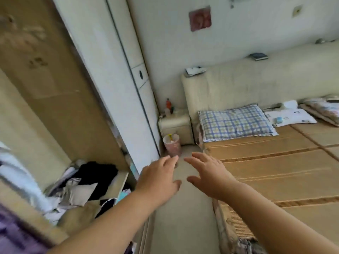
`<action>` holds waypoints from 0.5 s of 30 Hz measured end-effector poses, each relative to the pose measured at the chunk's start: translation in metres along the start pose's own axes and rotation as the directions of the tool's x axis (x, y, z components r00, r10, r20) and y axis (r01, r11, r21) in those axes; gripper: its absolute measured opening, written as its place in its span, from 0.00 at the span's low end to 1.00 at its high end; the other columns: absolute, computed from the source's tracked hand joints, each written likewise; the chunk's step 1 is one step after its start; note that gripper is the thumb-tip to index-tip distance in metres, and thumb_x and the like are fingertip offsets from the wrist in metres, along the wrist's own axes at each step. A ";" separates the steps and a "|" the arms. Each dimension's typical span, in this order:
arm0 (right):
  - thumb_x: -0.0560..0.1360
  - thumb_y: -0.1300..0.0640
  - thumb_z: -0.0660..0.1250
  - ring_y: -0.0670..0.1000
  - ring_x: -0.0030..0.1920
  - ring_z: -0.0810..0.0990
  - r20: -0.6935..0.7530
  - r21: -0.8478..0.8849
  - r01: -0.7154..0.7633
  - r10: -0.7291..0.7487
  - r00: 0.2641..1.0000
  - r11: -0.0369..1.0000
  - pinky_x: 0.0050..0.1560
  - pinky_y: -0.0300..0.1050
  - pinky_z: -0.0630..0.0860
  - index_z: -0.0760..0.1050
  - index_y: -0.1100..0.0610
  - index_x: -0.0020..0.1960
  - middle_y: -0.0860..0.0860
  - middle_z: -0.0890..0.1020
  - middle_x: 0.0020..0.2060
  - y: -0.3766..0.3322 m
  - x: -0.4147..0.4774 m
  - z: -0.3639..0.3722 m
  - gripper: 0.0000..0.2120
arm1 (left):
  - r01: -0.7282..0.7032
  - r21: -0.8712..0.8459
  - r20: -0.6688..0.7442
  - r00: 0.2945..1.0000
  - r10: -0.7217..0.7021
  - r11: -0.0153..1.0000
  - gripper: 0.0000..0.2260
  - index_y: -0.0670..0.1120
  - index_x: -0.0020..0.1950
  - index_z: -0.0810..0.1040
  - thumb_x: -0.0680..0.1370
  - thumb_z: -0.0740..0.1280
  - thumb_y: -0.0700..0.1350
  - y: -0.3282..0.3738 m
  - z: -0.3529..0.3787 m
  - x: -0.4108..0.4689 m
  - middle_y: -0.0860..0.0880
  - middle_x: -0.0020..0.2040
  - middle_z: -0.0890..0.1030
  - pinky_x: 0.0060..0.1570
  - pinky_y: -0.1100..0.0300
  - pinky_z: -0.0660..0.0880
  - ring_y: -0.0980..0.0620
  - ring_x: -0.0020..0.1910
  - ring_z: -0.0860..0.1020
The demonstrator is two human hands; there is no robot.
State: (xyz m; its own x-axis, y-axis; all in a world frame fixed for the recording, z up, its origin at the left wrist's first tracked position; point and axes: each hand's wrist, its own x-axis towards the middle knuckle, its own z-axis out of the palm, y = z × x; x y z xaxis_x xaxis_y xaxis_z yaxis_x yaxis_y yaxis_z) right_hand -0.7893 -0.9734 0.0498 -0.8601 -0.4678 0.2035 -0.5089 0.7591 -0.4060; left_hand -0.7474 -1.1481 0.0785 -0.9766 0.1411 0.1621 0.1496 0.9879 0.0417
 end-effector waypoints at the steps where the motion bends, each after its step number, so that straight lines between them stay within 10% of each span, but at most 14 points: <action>1: 0.74 0.41 0.63 0.52 0.73 0.59 0.004 -0.005 0.045 -0.045 0.999 0.999 0.71 0.54 0.57 0.55 0.39 0.73 0.46 0.59 0.74 -0.020 0.018 0.004 0.30 | 0.042 0.011 -0.026 0.999 -0.042 0.999 0.33 0.54 0.76 0.56 0.74 0.63 0.58 -0.024 -0.011 -0.007 0.52 0.74 0.63 0.67 0.51 0.64 0.50 0.72 0.63; 15: 0.73 0.42 0.63 0.50 0.70 0.64 -0.145 0.033 0.571 -0.561 0.815 0.820 0.68 0.50 0.64 0.59 0.41 0.73 0.45 0.64 0.71 -0.277 0.192 0.004 0.30 | 0.439 0.136 -0.445 0.828 -0.341 0.888 0.30 0.57 0.74 0.58 0.74 0.61 0.60 -0.221 -0.154 -0.069 0.51 0.75 0.60 0.70 0.52 0.60 0.50 0.73 0.60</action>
State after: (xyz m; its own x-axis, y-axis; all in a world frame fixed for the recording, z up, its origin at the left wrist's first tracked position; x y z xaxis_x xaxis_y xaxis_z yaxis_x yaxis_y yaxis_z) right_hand -0.8136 -1.2750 0.1976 -0.4201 -0.7415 0.5231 -0.9074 0.3402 -0.2465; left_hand -0.6896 -1.3866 0.2100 -0.7911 -0.2492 0.5587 -0.3171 0.9480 -0.0261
